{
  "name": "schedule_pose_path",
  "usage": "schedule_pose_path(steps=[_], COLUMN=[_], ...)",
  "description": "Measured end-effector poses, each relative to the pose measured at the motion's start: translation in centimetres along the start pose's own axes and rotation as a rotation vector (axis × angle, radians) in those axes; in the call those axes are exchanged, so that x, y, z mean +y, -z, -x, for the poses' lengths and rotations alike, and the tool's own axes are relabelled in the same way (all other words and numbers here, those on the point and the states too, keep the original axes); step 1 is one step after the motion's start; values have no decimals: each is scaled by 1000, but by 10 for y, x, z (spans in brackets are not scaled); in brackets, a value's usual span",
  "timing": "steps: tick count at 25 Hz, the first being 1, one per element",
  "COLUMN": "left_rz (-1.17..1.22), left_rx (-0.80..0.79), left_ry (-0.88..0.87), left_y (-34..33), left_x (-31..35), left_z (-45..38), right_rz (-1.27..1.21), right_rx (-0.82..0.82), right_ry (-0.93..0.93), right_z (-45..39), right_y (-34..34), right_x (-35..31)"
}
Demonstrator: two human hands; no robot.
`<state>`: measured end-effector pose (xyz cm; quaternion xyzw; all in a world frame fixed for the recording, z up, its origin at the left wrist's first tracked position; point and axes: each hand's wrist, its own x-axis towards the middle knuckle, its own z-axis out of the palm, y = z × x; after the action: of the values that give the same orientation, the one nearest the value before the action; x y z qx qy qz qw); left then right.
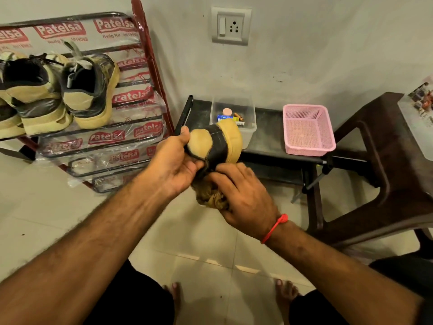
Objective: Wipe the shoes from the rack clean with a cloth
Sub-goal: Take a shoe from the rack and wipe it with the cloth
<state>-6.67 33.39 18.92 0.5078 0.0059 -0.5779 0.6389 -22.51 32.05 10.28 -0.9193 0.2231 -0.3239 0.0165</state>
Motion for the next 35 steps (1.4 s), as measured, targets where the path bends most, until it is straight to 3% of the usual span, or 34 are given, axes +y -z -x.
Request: schedule_pose_path(steps=[2,6,12,20,24,28,32,35], left_rz=[38,67,-164,-444,-176,210,155,-21], left_rx=[-1,-80,-49,-43,30,1,-134,-245], left_ry=[-5,-52,-116,-309,-235,-135,-44,-89], left_y=[0,-1,-5,-11,-4,5,8,8], left_x=[4,8,-7,-27,-10,21,25,25], left_z=[1,0,7,12,5,0,3,9], right_rz=[-13,-91,-136,-22,-52,-97,-397,-474], right_rx=[17,248,247,83,148,-110,100,223], right_ry=[-11,-167,-298,-390,-288,-278,-383,-427], right_z=[-2,-35,-55,-61,-38,-12,-34,-37], right_y=[-1,19,35,40,16,-14,3,11], right_x=[7,11,4,17,4,-2,7,6])
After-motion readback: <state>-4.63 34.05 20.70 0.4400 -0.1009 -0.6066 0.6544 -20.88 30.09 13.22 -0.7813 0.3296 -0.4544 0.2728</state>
